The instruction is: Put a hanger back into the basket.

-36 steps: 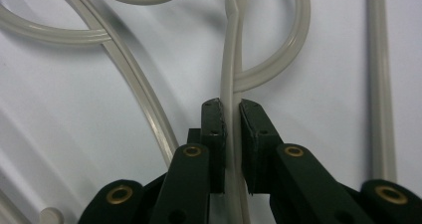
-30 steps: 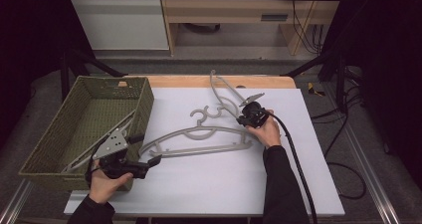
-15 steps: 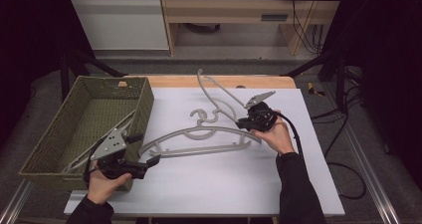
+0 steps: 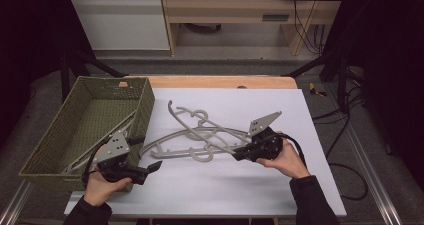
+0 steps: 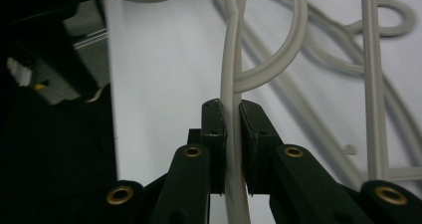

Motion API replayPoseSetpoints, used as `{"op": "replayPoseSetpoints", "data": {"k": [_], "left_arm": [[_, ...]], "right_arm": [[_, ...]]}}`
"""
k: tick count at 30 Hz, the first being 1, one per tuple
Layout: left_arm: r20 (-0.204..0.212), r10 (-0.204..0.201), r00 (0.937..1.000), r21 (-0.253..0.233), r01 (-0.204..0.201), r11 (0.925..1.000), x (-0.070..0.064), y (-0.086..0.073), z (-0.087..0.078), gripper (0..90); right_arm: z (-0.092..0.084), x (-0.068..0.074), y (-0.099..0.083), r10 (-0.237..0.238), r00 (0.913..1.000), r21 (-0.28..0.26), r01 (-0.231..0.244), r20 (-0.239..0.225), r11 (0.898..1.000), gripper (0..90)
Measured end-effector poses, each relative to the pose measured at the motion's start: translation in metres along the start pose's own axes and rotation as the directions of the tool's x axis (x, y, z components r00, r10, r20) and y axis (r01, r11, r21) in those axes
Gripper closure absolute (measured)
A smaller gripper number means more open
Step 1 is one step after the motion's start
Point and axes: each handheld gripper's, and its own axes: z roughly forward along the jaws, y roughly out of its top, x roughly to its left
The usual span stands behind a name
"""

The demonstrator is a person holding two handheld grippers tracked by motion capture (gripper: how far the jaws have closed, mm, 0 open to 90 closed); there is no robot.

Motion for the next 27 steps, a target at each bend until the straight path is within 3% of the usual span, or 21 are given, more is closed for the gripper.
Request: {"op": "replayPoseSetpoints", "data": {"k": [5,8,14,19,22,25,27], "left_arm": [[0.022,0.078,0.9967,0.047,-0.079,0.9958,-0.011,0.004,0.006,5.8],[0.023,0.144,0.9894,0.08,-0.145,0.9861,-0.018,0.006,0.011,5.8],[0.027,0.207,0.978,0.107,-0.209,0.9722,-0.026,0.011,0.019,6.1],[0.044,0.227,0.9729,0.112,-0.231,0.9665,-0.027,0.017,0.026,6.5],[0.064,0.262,0.9631,0.14,-0.268,0.9532,-0.029,0.02,0.033,6.9],[0.077,0.308,0.9483,0.167,-0.317,0.9337,-0.031,0.023,0.04,8.1],[0.075,0.346,0.9353,0.185,-0.354,0.9169,-0.032,0.025,0.044,9.4]], "right_arm": [[-0.002,0.016,-0.005,-0.032,0.9962,0.015,0.034,-0.081,0.999,81.9],[-0.002,0.023,-0.007,-0.038,0.9932,0.018,0.04,-0.11,0.999,81.9],[-0.003,0.029,-0.013,-0.03,0.9964,0.0,0.03,-0.08,1.0,81.9],[-0.002,0.028,-0.015,-0.028,0.996,0.001,0.028,-0.085,1.0,81.9],[-0.001,0.027,-0.013,-0.033,0.9931,-0.001,0.033,-0.112,0.999,81.9],[-0.001,0.026,-0.009,-0.038,0.9884,0.011,0.04,-0.147,0.999,81.9],[0.0,0.024,-0.006,-0.038,0.9855,0.024,0.043,-0.165,0.999,81.9]]}}
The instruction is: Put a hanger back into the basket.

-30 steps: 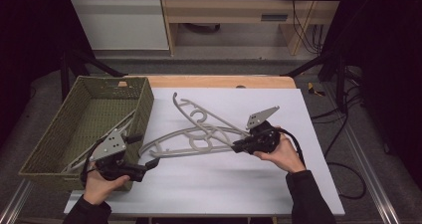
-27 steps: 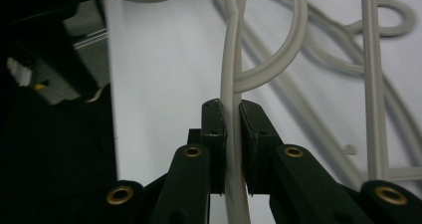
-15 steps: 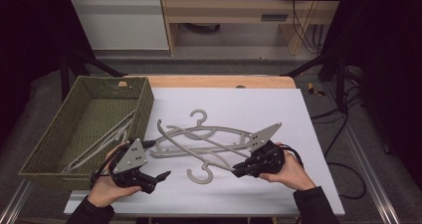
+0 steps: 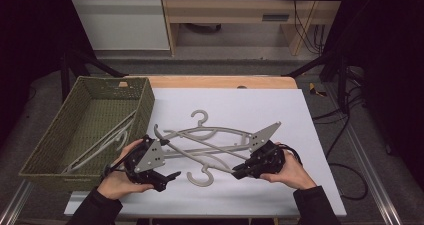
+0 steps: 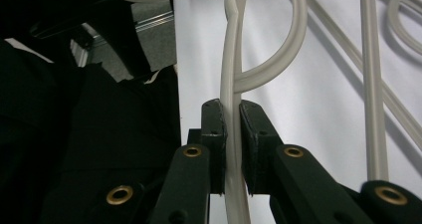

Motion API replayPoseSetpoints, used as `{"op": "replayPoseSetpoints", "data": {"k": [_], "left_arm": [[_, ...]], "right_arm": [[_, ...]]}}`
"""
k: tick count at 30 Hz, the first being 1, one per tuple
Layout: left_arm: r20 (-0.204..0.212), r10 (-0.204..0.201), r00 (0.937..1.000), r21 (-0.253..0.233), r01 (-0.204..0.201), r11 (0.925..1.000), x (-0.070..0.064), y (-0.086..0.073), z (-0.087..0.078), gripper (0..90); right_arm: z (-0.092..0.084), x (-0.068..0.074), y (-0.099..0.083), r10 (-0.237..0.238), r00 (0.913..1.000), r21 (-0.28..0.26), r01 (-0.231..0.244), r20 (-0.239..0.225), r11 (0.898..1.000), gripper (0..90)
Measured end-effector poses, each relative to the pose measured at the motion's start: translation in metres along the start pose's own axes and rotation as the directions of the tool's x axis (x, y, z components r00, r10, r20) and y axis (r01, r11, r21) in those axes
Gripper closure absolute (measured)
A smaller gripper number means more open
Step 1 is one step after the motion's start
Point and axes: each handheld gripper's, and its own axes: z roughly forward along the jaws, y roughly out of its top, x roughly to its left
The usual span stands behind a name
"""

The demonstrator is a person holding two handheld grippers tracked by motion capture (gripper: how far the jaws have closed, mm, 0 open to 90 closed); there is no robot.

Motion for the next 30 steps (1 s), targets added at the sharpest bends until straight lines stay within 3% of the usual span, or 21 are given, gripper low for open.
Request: {"op": "replayPoseSetpoints", "data": {"k": [6,10,15,19,20,22,30], "left_arm": [[-0.01,0.09,0.9959,0.056,-0.09,0.9944,0.0,0.003,0.01,16.7],[-0.032,0.149,0.9883,0.077,-0.146,0.9862,-0.002,0.003,0.017,24.8],[-0.035,0.198,0.9795,0.073,-0.195,0.978,-0.003,0.003,0.021,45.1],[-0.054,0.253,0.966,0.074,-0.249,0.9658,-0.005,0.005,0.023,55.8],[-0.045,0.306,0.9509,0.115,-0.3,0.9471,-0.003,0.006,0.021,57.2],[-0.047,0.333,0.9419,0.125,-0.325,0.9375,-0.006,0.005,0.023,61.0],[-0.032,0.387,0.9214,0.123,-0.381,0.9163,-0.01,0.004,0.024,70.3]], "right_arm": [[0.001,-0.001,0.002,-0.009,0.9998,0.014,0.009,-0.018,1.0,81.8],[0.001,-0.001,0.003,-0.009,0.9996,0.017,0.009,-0.027,1.0,81.8],[0.002,0.0,0.003,-0.01,0.999,0.021,0.011,-0.044,1.0,81.8],[0.004,0.0,0.004,-0.008,0.999,0.032,0.009,-0.044,0.999,81.8],[0.005,-0.001,0.004,-0.007,0.9989,0.029,0.008,-0.047,1.0,81.8],[0.005,0.0,0.004,-0.001,0.9988,0.035,0.003,-0.048,0.999,81.8],[0.004,0.0,0.004,0.002,0.998,0.04,0.0,-0.063,0.999,81.7]]}}
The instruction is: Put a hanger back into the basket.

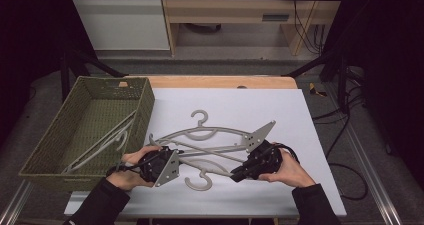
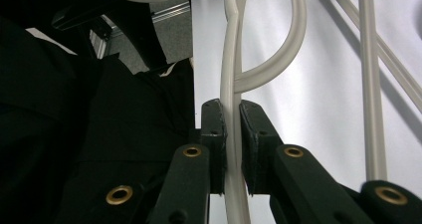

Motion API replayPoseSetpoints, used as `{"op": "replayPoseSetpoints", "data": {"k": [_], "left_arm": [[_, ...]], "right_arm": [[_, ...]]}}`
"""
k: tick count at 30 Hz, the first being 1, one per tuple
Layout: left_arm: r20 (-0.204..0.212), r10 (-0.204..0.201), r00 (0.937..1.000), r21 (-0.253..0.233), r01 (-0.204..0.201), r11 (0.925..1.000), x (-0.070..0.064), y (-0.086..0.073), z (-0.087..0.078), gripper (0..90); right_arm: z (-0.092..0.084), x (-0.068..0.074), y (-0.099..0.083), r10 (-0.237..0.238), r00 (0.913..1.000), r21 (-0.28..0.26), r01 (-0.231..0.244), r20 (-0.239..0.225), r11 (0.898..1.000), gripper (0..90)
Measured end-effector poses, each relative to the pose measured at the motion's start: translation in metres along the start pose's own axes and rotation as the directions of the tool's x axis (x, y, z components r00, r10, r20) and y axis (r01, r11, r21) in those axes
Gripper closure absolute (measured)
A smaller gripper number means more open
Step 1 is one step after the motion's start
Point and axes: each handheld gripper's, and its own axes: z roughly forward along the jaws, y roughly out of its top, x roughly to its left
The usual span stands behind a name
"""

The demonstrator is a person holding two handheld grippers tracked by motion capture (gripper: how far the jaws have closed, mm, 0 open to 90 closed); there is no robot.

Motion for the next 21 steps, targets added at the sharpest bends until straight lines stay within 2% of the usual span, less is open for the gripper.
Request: {"op": "replayPoseSetpoints", "data": {"k": [3,5,8,10,15,21], "left_arm": [[0.009,0.01,0.9999,0.001,-0.01,1.0,-0.001,-0.001,0.0,72.6],[0.022,0.001,0.9998,-0.005,-0.001,1.0,-0.001,-0.001,-0.001,75.5],[0.015,-0.008,0.9999,-0.02,0.009,0.9998,-0.001,-0.001,-0.003,78.9],[0.015,-0.012,0.9998,-0.011,0.012,0.9999,0.0,-0.001,-0.004,79.3],[0.014,-0.053,0.9985,-0.012,0.053,0.9985,0.0,0.0,-0.005,81.5],[0.014,-0.11,0.9939,-0.007,0.11,0.9939,0.001,0.001,-0.004,82.3]], "right_arm": [[-0.002,-0.001,0.0,-0.011,0.9999,-0.02,0.011,0.008,1.0,81.3],[-0.005,-0.002,-0.001,-0.015,0.9997,-0.061,0.016,0.019,0.998,81.5],[-0.01,-0.003,-0.001,-0.003,0.9998,-0.077,0.005,0.02,0.997,80.8],[-0.01,-0.004,-0.001,-0.003,0.9994,-0.079,0.006,0.033,0.997,80.6],[-0.012,-0.007,-0.002,0.003,0.998,-0.11,0.004,0.063,0.994,79.5],[-0.016,-0.008,-0.002,0.022,0.9949,-0.138,-0.009,0.098,0.99,78.4]]}}
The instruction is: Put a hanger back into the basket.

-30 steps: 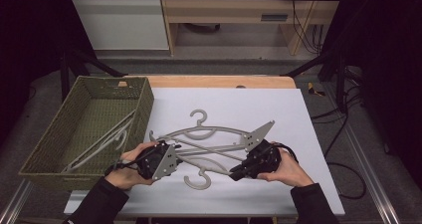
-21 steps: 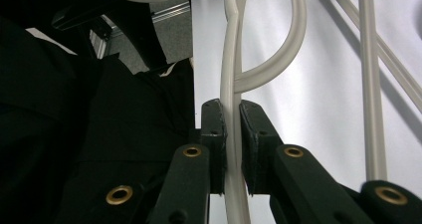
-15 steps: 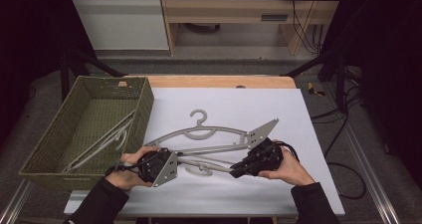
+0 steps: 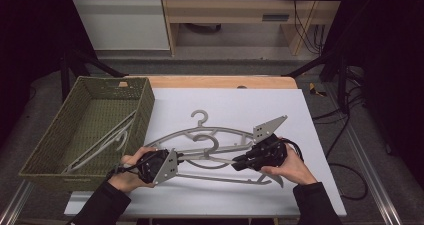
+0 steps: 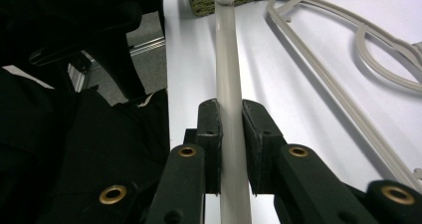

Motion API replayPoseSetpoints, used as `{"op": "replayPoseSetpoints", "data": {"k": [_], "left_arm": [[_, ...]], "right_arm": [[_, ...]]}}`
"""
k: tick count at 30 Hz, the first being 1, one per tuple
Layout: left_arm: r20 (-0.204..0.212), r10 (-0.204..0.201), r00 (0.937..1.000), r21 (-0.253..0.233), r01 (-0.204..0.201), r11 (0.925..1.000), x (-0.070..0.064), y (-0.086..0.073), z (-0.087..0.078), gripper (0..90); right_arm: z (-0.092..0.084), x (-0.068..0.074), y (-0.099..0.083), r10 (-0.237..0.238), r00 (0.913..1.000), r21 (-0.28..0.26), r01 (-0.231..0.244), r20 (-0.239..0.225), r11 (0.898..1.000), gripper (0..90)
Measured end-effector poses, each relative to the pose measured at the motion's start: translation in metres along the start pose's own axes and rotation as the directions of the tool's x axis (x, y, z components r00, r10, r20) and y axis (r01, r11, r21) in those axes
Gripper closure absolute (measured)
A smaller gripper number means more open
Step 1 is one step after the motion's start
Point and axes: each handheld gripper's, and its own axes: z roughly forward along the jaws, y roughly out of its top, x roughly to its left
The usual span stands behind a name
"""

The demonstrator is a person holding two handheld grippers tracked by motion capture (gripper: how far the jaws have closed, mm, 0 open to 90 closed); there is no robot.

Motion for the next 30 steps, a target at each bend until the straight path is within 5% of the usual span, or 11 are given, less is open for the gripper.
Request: {"op": "replayPoseSetpoints", "data": {"k": [5,7,9,10,15,16,17,22,24,30], "left_arm": [[-0.008,-0.087,0.9962,-0.008,0.087,0.9962,0.004,0.002,0.001,82.3],[-0.022,-0.132,0.991,0.002,0.132,0.9912,0.006,0.002,0.003,82.3],[-0.042,-0.183,0.9822,0.022,0.184,0.9827,0.009,0.002,0.004,82.3],[-0.051,-0.199,0.9786,0.021,0.201,0.9795,0.01,0.002,0.004,82.3],[-0.099,-0.301,0.9484,0.018,0.304,0.9524,0.019,0.004,0.004,82.2],[-0.113,-0.331,0.9369,0.011,0.334,0.9424,0.022,0.006,0.002,82.2],[-0.12,-0.342,0.9318,0.011,0.346,0.9381,0.024,0.006,0.001,82.2],[-0.156,-0.414,0.897,0.0,0.419,0.9081,0.038,0.01,-0.009,82.2],[-0.166,-0.424,0.8902,-0.003,0.43,0.9029,0.043,0.011,-0.015,82.1],[-0.168,-0.452,0.8759,-0.037,0.453,0.8908,0.06,0.015,-0.044,82.1]], "right_arm": [[-0.007,-0.001,-0.001,0.014,0.9954,-0.074,-0.007,0.095,0.997,71.6],[-0.013,-0.001,-0.001,0.017,0.9853,-0.148,0.008,0.17,0.989,63.1],[-0.02,0.001,-0.003,0.022,0.9663,-0.206,0.032,0.256,0.978,56.5],[-0.025,0.003,-0.004,0.032,0.9463,-0.246,0.051,0.322,0.968,52.2],[-0.037,0.011,-0.012,0.08,0.9013,-0.339,0.078,0.426,0.937,39.5],[-0.038,0.012,-0.014,0.086,0.8926,-0.348,0.083,0.443,0.934,36.1],[-0.039,0.015,-0.017,0.096,0.8798,-0.357,0.087,0.466,0.93,31.4],[-0.041,0.022,-0.029,0.141,0.8466,-0.386,0.08,0.513,0.919,17.4],[-0.042,0.024,-0.035,0.169,0.8289,-0.402,0.072,0.533,0.913,13.8],[-0.044,0.021,-0.053,0.243,0.8015,-0.423,0.014,0.546,0.906,10.9]]}}
